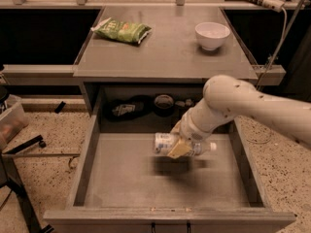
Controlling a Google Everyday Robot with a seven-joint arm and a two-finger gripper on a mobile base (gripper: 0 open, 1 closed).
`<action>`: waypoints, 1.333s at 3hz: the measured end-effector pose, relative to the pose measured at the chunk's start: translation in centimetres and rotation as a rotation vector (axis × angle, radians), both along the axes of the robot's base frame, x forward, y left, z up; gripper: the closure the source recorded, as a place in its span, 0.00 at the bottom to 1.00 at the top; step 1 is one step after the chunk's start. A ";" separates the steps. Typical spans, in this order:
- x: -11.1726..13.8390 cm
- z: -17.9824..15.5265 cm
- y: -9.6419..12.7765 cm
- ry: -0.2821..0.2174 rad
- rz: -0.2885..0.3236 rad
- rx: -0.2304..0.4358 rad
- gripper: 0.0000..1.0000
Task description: Pick blue plastic bottle from top drawer and place on counter
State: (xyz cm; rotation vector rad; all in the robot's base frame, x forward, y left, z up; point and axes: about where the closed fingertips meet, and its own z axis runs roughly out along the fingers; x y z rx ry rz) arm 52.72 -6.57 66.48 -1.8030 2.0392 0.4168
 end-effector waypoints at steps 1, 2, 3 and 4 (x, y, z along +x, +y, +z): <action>2.2 8.8 1.3 -0.038 0.042 0.037 1.00; 3.8 15.5 3.3 -0.045 0.110 0.071 1.00; 6.7 22.2 5.6 -0.060 0.178 0.071 1.00; 7.1 23.4 5.6 -0.091 0.171 0.087 1.00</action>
Offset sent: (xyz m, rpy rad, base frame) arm 0.0935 0.0591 0.3013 0.1613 -0.1666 0.1713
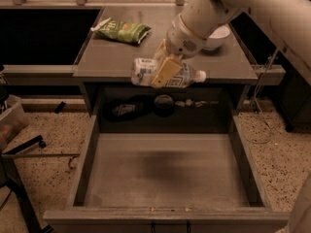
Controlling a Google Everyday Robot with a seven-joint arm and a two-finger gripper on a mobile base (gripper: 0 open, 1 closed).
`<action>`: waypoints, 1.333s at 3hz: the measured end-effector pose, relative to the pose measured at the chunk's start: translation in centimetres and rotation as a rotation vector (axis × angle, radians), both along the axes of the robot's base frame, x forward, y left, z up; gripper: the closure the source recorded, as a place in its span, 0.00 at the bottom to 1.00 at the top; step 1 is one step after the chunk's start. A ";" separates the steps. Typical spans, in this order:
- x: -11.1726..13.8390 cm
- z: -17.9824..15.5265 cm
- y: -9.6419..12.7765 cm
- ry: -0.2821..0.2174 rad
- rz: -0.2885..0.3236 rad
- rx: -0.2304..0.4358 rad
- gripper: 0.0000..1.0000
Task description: Pick blue plastic bottle from top drawer and place on counter
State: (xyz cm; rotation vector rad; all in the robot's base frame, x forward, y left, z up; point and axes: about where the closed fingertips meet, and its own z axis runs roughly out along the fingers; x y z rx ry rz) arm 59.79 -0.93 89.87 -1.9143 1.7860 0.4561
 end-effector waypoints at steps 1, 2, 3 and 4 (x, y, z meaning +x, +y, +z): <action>-0.1 -0.3 0.0 0.007 0.002 -0.003 1.00; 2.1 0.4 -0.1 -0.048 -0.046 -0.031 1.00; 6.0 1.9 -1.1 -0.180 -0.139 -0.062 1.00; 10.0 2.4 -2.2 -0.263 -0.213 -0.113 1.00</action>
Offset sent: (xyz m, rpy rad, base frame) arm 0.0542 -0.0071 0.0186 -0.0729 -0.1352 -0.1256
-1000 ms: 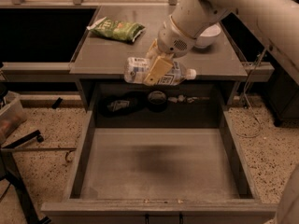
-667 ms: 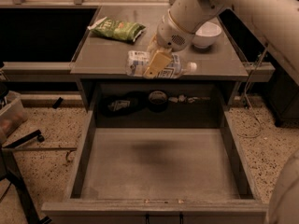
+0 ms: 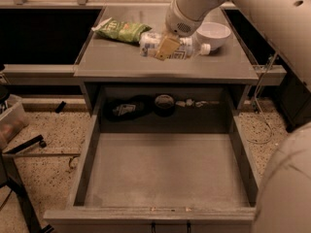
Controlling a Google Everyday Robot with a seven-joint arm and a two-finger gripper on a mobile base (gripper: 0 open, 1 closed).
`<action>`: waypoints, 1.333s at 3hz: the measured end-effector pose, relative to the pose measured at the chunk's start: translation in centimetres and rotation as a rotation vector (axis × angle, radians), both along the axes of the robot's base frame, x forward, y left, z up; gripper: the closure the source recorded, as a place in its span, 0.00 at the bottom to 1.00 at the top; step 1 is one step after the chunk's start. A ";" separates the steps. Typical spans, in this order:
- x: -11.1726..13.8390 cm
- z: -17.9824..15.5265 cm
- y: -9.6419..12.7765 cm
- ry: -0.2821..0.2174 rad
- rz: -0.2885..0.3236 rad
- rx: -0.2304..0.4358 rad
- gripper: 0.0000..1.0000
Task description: Pick blue plastic bottle from top drawer and place on counter
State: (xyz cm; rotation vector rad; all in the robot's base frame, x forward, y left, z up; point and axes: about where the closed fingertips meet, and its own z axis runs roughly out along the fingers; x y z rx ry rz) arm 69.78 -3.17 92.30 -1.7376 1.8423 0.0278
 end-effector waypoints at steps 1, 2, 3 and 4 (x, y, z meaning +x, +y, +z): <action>2.9 -1.1 -1.3 0.014 -0.057 -0.021 1.00; 4.6 -3.7 -1.7 0.060 -0.079 -0.037 1.00; 5.5 -5.9 -1.8 0.102 -0.087 -0.040 1.00; 5.5 -7.4 -1.3 0.140 -0.051 -0.029 1.00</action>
Offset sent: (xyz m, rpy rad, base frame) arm 0.0682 -0.0258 -0.0599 -0.0547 0.1095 -0.1086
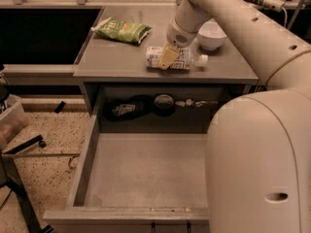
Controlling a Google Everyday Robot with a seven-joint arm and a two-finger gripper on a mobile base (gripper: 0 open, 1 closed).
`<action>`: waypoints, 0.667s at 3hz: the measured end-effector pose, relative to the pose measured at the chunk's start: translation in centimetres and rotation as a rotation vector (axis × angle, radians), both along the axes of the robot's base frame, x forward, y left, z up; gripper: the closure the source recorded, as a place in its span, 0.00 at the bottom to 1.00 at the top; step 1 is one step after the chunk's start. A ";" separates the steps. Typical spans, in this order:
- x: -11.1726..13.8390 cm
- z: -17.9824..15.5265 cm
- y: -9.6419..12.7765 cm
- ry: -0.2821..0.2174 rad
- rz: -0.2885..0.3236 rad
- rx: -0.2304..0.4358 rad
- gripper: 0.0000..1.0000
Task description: Pick blue plastic bottle from top drawer and place on counter
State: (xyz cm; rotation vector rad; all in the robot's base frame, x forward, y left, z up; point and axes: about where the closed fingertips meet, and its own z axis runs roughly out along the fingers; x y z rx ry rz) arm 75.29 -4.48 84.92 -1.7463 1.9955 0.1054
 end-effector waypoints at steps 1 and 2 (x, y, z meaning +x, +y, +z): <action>0.0 -0.1 0.0 0.001 0.001 0.000 0.81; 0.0 -0.1 0.0 0.001 0.001 0.000 0.58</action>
Offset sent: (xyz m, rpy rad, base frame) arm 0.0000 0.0003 -0.0005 0.0004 0.0011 0.0013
